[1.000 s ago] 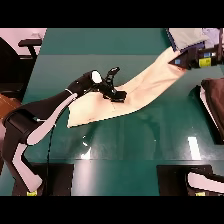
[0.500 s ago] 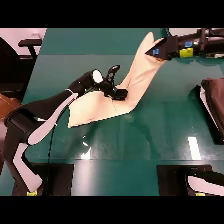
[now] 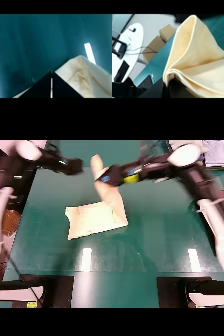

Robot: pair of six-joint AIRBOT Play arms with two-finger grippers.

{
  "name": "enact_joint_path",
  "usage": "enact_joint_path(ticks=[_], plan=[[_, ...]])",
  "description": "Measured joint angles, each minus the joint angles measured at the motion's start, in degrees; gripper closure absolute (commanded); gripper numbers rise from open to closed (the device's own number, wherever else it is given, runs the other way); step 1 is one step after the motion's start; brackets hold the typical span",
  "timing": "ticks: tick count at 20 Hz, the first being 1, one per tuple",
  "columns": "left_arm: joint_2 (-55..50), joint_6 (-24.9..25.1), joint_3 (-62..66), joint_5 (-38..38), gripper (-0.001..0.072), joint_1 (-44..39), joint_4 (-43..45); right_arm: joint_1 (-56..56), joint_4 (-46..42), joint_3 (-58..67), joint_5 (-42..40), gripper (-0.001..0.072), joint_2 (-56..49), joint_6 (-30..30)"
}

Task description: Fold the shirts.

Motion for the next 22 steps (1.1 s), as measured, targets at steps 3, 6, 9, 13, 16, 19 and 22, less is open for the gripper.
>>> enact_joint_path(ticks=[3,6,9,13,16,19,22], plan=[[6.12,0.04,0.02,-1.77,0.0680,5.75,1.68,7.93,1.46,0.00,-4.83,0.0170,-6.23,-3.69],[9.05,0.24,0.02,-4.22,0.0680,8.87,2.56,10.58,1.60,0.00,-5.66,0.0184,-9.66,-7.06],[10.16,0.42,0.02,-6.16,0.0680,9.90,2.84,7.19,-2.32,-0.70,-2.56,0.0185,-9.99,-6.14],[10.67,1.11,0.02,-8.22,0.0680,10.38,3.17,-4.35,-12.22,-7.74,2.40,0.0165,-6.29,-0.74],[10.75,1.49,0.02,-8.74,0.0680,10.60,3.17,-14.27,-16.26,-14.25,4.83,0.0054,-4.57,2.21],[10.69,1.70,-0.07,-8.94,0.0680,10.60,2.91,-21.27,-16.57,-18.64,7.02,0.0057,-5.55,3.61],[10.51,1.77,-0.59,-8.41,0.0681,10.58,2.62,-23.04,-14.36,-19.89,8.41,0.0059,-8.46,3.98]])
